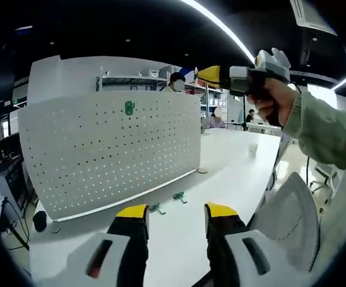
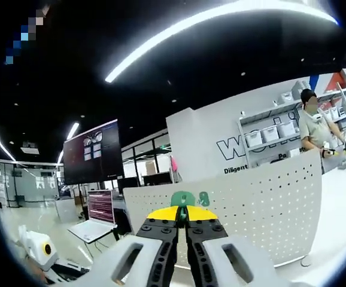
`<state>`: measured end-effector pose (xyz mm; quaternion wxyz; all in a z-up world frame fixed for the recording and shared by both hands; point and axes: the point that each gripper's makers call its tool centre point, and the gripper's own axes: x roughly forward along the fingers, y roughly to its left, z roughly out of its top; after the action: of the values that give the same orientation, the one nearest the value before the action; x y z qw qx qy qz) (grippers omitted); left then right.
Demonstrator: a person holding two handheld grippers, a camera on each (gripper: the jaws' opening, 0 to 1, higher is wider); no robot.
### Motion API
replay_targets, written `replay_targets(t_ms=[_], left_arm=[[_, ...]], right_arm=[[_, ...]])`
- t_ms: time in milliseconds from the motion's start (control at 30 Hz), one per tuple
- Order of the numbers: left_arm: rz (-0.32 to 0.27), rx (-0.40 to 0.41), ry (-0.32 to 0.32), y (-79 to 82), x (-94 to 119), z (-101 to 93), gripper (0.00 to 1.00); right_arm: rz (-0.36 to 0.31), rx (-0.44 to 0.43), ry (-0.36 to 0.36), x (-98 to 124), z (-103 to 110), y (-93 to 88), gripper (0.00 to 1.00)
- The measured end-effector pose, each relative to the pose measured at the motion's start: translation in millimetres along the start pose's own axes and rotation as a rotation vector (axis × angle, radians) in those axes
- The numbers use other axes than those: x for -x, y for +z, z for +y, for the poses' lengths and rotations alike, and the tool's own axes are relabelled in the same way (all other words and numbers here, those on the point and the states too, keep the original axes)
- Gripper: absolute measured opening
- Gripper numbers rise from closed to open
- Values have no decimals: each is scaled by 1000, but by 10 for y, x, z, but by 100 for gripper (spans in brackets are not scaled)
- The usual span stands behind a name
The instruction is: Insert the hook assembly into the mounting plate slot until the hook locks in place.
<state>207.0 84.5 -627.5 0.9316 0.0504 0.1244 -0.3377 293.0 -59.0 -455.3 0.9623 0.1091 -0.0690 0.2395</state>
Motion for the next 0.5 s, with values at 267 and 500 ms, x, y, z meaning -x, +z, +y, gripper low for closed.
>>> replay_targets(t_ms=[267, 500], left_arm=[[6, 13, 10, -23, -3, 48, 38], [6, 16, 12, -24, -11, 73, 38]], right_arm=[[-11, 13, -32, -213, -178, -4, 1], [-22, 7, -52, -403, -271, 4, 1]])
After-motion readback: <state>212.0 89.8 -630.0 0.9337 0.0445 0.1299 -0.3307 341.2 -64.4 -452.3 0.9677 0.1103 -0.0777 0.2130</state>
